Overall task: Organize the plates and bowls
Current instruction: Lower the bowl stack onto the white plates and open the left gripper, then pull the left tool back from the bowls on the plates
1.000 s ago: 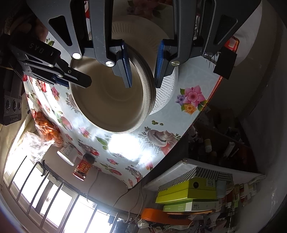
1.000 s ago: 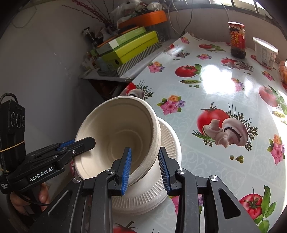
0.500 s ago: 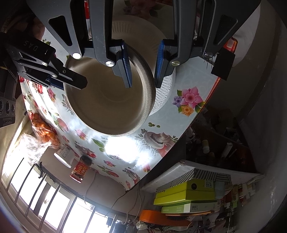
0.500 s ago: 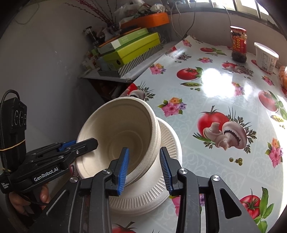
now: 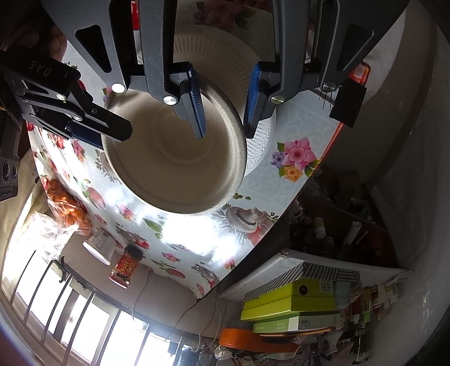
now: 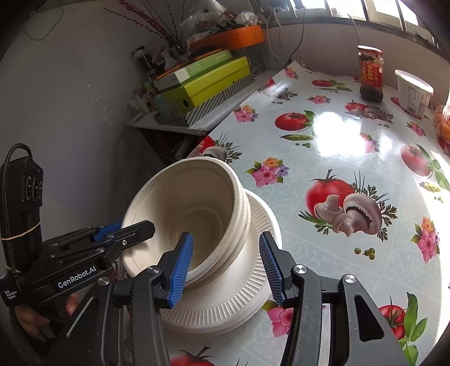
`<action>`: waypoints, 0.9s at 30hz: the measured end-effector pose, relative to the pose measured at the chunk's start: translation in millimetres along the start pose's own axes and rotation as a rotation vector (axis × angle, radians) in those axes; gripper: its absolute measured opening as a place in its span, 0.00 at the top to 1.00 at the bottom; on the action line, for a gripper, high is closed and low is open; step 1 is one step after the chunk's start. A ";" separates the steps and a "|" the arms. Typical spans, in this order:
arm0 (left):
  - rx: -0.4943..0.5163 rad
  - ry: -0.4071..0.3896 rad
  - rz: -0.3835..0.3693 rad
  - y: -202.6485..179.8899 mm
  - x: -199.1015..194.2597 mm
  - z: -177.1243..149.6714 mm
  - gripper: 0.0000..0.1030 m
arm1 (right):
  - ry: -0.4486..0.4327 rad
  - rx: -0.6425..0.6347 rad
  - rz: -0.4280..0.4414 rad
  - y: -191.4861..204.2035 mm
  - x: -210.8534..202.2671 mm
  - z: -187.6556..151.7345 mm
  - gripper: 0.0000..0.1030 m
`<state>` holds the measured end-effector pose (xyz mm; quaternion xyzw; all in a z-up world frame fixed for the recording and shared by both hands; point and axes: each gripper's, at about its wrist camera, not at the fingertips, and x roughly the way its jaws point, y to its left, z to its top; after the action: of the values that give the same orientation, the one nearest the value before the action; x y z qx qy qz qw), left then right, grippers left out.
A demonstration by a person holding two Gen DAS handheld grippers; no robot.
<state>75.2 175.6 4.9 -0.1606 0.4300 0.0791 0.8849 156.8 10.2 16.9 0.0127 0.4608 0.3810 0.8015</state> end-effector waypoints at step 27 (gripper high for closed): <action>0.028 -0.106 0.059 -28.6 -52.0 -26.8 0.53 | -0.076 -0.036 0.027 5.8 -50.9 -22.5 0.50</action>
<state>31.3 139.3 36.5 -0.1310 0.3881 0.1077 0.9059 122.1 -24.8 43.3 0.0191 0.4230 0.3993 0.8132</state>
